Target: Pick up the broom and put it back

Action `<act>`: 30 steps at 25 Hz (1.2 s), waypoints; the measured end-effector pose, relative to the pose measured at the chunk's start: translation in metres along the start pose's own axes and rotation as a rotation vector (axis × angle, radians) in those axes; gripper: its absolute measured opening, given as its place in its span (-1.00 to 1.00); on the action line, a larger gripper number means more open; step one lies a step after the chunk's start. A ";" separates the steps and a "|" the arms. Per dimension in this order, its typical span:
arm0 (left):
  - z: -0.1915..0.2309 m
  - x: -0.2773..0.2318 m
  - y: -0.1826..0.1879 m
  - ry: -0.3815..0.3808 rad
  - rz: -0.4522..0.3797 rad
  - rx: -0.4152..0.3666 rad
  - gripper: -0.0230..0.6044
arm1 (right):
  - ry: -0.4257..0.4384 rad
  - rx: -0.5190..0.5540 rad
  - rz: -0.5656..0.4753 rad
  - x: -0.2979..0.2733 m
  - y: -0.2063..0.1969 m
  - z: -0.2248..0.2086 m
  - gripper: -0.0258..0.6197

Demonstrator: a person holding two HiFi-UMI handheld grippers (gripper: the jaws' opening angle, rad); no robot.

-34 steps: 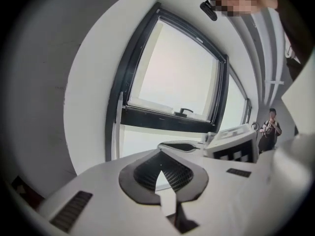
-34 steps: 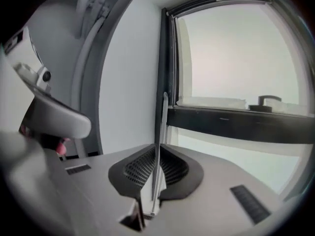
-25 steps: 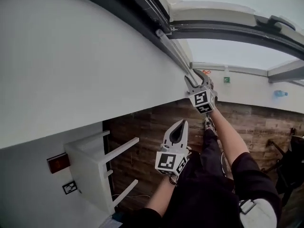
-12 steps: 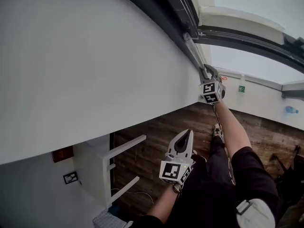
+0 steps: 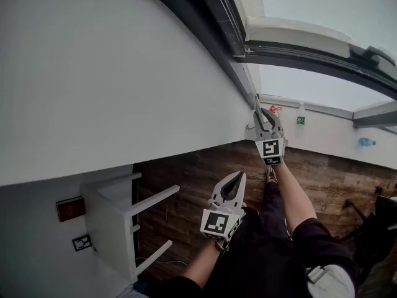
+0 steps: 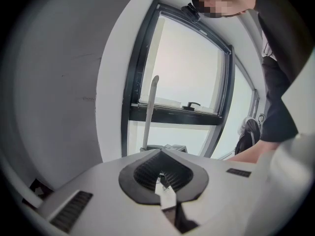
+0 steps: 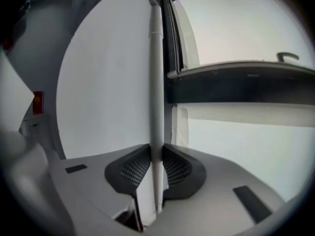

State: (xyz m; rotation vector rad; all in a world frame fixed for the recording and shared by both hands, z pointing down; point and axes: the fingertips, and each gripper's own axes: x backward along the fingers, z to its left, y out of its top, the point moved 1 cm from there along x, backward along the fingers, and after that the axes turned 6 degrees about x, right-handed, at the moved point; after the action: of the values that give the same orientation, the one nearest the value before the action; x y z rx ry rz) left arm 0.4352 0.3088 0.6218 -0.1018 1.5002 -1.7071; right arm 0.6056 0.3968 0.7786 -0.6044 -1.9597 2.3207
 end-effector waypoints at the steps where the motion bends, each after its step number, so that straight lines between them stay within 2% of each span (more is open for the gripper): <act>1: -0.002 0.004 0.001 -0.013 -0.002 -0.008 -0.93 | -0.008 0.007 -0.016 0.013 0.013 0.001 -0.64; 8: -0.002 0.039 0.023 -0.064 -0.090 -0.022 -0.93 | -0.042 0.070 -0.149 0.103 0.127 0.012 -0.64; 11: 0.001 0.056 0.038 -0.081 -0.129 -0.027 -0.93 | -0.071 0.049 -0.230 0.143 0.181 0.021 -0.64; 14: 0.001 0.068 0.056 -0.114 -0.194 -0.025 -0.93 | -0.092 0.041 -0.249 0.179 0.214 0.029 -0.64; 17: -0.006 0.072 0.080 -0.170 -0.276 -0.019 -0.93 | -0.147 0.056 -0.239 0.211 0.232 0.034 -0.64; 19: -0.010 0.085 0.087 -0.193 -0.303 -0.030 -0.93 | -0.159 0.060 -0.219 0.232 0.235 0.053 -0.64; 23: -0.019 0.110 0.088 -0.219 -0.313 -0.094 -0.93 | -0.141 0.073 -0.157 0.260 0.231 0.098 -0.64; 30: -0.032 0.129 0.075 -0.237 -0.309 -0.123 -0.93 | -0.147 0.059 -0.188 0.287 0.246 0.128 -0.64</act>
State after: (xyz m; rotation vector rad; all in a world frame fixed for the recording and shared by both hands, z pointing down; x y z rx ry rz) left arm 0.3738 0.2588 0.4919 -0.6081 1.4644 -1.7666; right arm 0.3521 0.3081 0.4831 -0.2395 -1.9037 2.3561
